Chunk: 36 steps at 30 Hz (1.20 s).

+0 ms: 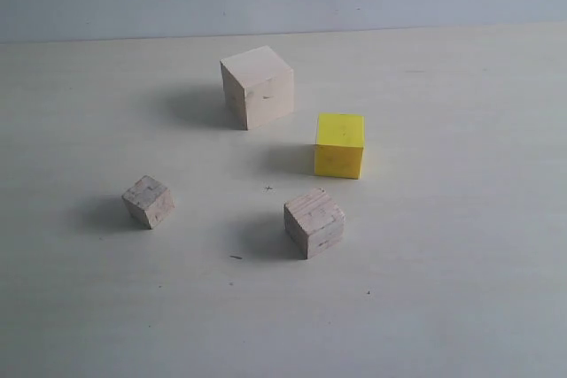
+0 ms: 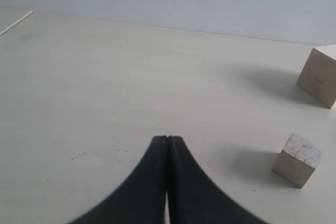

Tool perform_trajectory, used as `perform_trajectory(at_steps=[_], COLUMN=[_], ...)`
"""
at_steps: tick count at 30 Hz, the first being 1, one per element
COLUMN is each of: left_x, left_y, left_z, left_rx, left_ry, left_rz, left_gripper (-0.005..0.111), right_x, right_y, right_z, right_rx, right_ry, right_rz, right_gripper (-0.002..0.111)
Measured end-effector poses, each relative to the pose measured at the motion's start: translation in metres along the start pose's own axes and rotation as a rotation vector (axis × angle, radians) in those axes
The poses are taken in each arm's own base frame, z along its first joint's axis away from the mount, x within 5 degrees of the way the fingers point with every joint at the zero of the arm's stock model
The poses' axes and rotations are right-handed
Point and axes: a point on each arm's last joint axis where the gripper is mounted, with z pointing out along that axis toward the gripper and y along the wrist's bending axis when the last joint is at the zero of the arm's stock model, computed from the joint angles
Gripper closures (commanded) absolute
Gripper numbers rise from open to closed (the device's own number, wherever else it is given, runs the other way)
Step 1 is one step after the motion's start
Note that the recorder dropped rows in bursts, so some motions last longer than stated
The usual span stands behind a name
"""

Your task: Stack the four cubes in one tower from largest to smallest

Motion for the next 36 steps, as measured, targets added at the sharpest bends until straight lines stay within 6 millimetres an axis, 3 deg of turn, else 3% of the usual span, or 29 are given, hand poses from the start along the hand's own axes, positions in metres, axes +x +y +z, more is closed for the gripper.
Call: perform_trajectory(at_steps=[9,20,25,31,36], left_x=[0.0,0.0,0.0,0.0,0.0], left_y=[0.0,0.0,0.0,0.0,0.0], left_z=[0.0,0.0,0.0,0.0,0.0], left_rx=[0.0,0.0,0.0,0.0,0.0], left_ry=[0.0,0.0,0.0,0.0,0.0], left_rz=[0.0,0.0,0.0,0.0,0.0], left_gripper=[0.107,0.107,0.107,0.107,0.107], right_x=[-0.003,0.022,0.039,0.013,-0.003], right_y=[-0.015,-0.044,-0.035,-0.02,-0.019], right_z=[0.042,0.115,0.165,0.233,0.274], right_rx=[0.0,0.013,-0.137,-0.265,-0.33], right_ry=[-0.02,0.156,0.237,0.234,0.232], right_rz=[0.166,0.177,0.093,0.069,0.004], right_gripper=[0.108,0.108,0.108,0.108,0.108])
